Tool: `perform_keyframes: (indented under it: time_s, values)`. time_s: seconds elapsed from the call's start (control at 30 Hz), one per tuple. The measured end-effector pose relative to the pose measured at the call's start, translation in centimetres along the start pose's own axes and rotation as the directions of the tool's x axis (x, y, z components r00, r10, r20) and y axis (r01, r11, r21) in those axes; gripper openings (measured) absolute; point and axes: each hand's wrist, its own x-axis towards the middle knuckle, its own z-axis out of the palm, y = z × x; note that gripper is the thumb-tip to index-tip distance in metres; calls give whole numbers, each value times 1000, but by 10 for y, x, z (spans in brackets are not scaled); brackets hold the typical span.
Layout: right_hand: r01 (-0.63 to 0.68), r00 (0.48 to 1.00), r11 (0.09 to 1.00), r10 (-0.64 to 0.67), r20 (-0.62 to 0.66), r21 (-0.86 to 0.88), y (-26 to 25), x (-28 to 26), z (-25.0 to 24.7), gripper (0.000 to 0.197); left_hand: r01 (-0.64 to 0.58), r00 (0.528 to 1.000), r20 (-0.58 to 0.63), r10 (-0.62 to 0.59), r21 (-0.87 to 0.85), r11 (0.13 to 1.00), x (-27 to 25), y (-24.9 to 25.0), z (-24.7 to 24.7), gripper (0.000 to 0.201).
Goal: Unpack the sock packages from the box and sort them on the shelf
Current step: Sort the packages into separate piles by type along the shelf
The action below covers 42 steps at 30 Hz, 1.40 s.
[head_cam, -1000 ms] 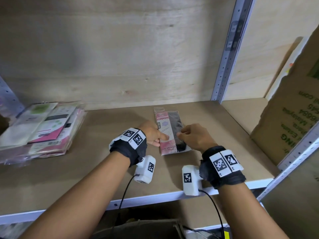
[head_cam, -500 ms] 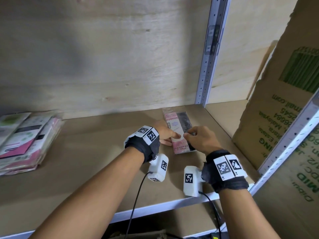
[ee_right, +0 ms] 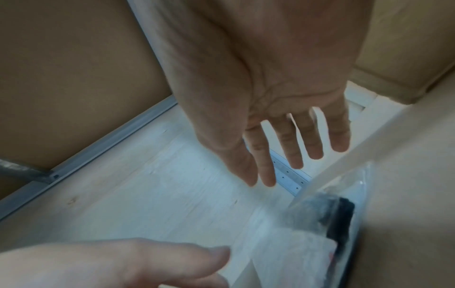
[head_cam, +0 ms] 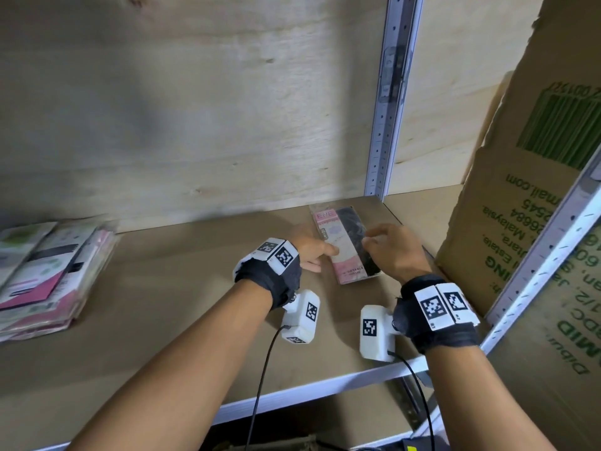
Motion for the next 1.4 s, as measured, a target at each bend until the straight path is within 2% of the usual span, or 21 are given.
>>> perform_keyframes:
  time_s: [0.07,0.13,0.2,0.23,0.33,0.5,0.63,0.77,0.83,0.93,1.03,1.1,1.17,1.23,1.33,1.4]
  values:
    - [66,995,997,-64,-74,24,-6,-4,-2,21,-33,996,-85,36,34,999,-13,-11,-21,63]
    - [128,990,989,-123,-74,69,-15,-13,0,17,-87,979,-184,92,33,996,-31,-26,-51,54]
    - [163,987,972,-162,-21,170,-27,-25,7,14,-154,943,-297,149,8,988,-54,-44,-83,22]
    - [165,985,959,-173,18,229,-34,-32,12,13,-177,922,-349,167,4,984,-66,-54,-99,17]
    - [169,962,920,-232,144,353,-65,-55,39,11,-204,857,-487,166,-26,979,-100,-86,-146,21]
    - [194,892,888,-337,302,417,-131,-81,94,12,-259,800,-577,167,-81,962,-140,-120,-206,21]
    - [184,805,888,-382,454,421,-203,-99,153,19,-302,735,-662,146,-126,945,-170,-146,-263,19]
    - [72,730,902,-339,593,426,-267,-114,211,13,-313,684,-718,128,-131,941,-193,-166,-315,19]
    - [54,717,929,-291,634,365,-292,-118,241,19,-315,662,-740,116,-135,939,-201,-176,-332,20]
    - [97,720,961,-248,649,260,-320,-118,281,40,-303,667,-741,76,-177,936,-207,-188,-346,22]
    - [158,755,970,-239,610,184,-334,-112,309,65,-285,671,-738,72,-167,944,-210,-197,-355,25]
    - [165,780,970,-240,578,179,-335,-106,321,73,-272,677,-732,76,-154,950,-212,-198,-359,24]
    - [128,788,973,-216,577,190,-332,-102,323,62,-266,688,-722,73,-157,951,-213,-198,-361,24]
    - [99,795,978,-190,575,186,-326,-98,319,37,-279,690,-720,71,-174,945,-213,-195,-359,26]
    - [98,784,977,-193,590,189,-309,-94,299,34,-293,697,-713,78,-183,938,-208,-191,-352,28]
    - [43,779,942,-240,579,334,-293,-96,281,29,-257,726,-684,73,-171,951,-199,-190,-341,21]
